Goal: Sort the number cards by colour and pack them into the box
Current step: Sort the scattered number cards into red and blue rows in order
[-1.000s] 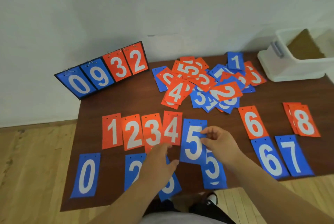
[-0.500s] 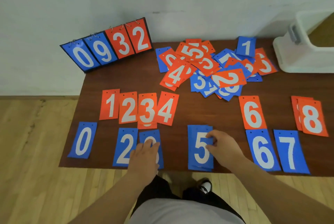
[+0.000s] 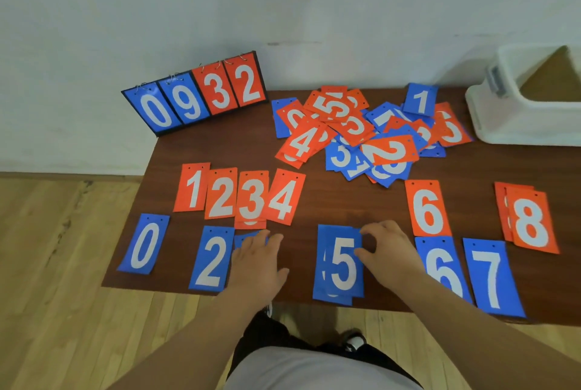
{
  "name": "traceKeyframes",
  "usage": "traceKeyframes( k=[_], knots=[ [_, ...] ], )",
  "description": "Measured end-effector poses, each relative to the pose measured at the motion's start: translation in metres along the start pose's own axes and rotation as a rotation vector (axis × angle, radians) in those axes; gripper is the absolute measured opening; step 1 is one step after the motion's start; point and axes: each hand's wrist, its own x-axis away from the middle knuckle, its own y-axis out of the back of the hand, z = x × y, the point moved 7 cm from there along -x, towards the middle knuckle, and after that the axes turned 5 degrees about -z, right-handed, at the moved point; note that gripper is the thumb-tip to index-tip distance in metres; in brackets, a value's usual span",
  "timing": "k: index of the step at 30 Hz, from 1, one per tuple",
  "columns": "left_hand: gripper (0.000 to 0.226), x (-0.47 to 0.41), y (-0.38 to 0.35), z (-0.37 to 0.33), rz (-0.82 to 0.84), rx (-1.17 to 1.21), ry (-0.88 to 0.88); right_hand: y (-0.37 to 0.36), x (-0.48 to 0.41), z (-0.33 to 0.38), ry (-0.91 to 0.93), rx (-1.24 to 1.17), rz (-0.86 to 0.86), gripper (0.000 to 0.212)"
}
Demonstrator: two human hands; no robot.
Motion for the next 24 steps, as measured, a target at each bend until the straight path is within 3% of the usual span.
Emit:
traceKeyframes(
  k=[9, 20, 24],
  knots=[
    [0.070, -0.039, 0.037, -0.043, -0.140, 0.044, -0.013, 0.068, -0.027, -0.004, 0.037, -0.027, -0.150, 0.040],
    [0.069, -0.167, 0.086, -0.026, -0.151, 0.112, 0.133, 0.100, -0.114, -0.024, -0.163, -0.109, -0.168, 0.037],
    [0.063, -0.228, 0.092, -0.031, -0.169, 0.143, 0.154, 0.106, -0.163, -0.034, -0.258, -0.103, -0.189, 0.048]
  ],
)
